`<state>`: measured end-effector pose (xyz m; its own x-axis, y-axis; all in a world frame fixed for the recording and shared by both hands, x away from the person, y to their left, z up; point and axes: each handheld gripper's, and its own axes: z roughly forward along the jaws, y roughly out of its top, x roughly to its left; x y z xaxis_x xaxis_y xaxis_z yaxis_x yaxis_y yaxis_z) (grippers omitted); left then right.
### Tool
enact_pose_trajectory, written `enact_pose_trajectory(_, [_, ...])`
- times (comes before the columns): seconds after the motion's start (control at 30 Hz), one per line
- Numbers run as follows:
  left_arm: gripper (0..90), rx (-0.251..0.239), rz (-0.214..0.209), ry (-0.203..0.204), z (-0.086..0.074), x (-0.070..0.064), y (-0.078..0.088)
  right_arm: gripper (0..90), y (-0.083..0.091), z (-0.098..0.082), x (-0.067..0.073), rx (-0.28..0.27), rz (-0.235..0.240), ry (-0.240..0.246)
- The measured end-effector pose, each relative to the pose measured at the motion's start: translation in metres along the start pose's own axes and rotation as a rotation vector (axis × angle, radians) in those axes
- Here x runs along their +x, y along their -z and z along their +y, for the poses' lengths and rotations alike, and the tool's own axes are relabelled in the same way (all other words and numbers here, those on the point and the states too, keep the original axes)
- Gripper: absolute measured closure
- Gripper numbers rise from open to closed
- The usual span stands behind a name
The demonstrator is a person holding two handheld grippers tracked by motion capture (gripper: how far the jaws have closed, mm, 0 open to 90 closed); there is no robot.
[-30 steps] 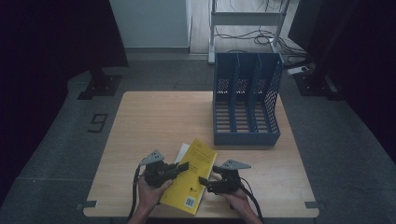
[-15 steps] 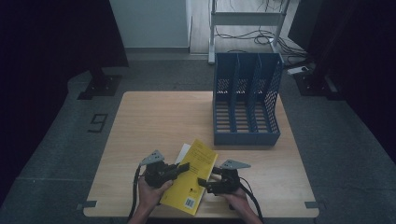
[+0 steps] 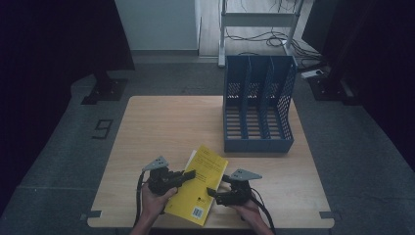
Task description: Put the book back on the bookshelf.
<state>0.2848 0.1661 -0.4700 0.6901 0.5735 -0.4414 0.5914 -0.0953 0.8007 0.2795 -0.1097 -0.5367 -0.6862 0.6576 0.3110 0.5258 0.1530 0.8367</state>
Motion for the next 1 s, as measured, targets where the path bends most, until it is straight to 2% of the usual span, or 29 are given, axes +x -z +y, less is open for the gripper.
enact_pose_trajectory(0.2, [83.5, 0.002, -0.001, 0.005, 0.001, 0.002, 0.003, 17.4, 0.002, 0.0, 0.001, -0.015, -0.002, 0.014])
enact_pose_trajectory(0.63, [83.5, -0.003, -0.002, 0.011, 0.001, 0.005, 0.006, 25.1, 0.01, 0.001, 0.001, -0.104, -0.007, 0.005])
enact_pose_trajectory(1.0, [83.5, -0.001, -0.001, 0.016, 0.001, 0.007, 0.007, 29.6, 0.013, 0.001, 0.002, -0.128, -0.02, 0.012])
